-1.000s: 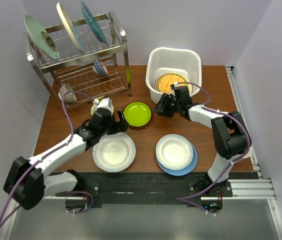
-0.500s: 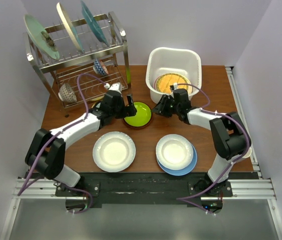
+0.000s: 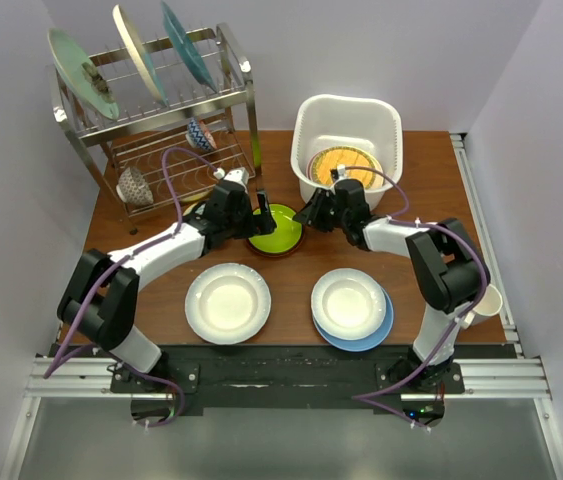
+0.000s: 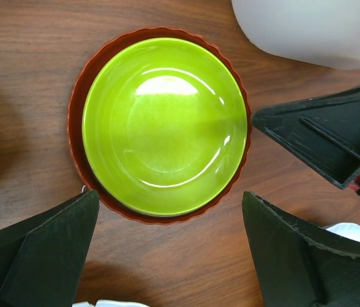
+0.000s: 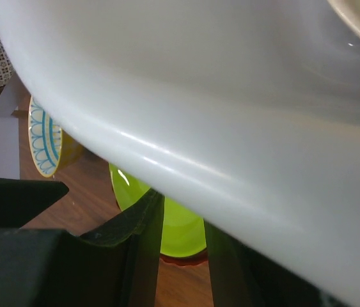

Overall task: Place the plates into the plastic bin on the countertop
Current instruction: Pick up the plate at the center of the board.

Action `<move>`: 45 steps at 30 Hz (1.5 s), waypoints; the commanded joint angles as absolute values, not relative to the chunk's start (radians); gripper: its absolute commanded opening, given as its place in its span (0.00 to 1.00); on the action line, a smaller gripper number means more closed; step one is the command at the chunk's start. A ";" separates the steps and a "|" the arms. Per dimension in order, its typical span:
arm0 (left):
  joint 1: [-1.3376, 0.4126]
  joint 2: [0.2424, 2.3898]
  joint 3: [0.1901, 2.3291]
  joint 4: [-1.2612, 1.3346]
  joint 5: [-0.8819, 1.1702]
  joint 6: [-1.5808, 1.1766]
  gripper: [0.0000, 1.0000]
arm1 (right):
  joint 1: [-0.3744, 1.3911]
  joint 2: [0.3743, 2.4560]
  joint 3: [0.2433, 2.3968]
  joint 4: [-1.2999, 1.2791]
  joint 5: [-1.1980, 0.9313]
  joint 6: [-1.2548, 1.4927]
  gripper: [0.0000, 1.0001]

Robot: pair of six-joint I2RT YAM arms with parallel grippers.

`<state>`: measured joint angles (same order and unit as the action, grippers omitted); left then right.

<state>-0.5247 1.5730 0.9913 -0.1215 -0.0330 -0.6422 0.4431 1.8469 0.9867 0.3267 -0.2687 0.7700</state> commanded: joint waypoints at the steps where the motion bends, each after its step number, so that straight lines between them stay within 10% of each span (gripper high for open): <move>1: -0.518 1.554 1.031 -0.097 -0.014 -0.623 0.98 | 0.466 1.927 0.973 0.206 -0.278 0.828 0.34; 45: -0.517 1.476 0.937 -0.098 -0.028 -0.611 0.98 | 0.572 1.833 0.871 0.104 -0.023 0.764 0.34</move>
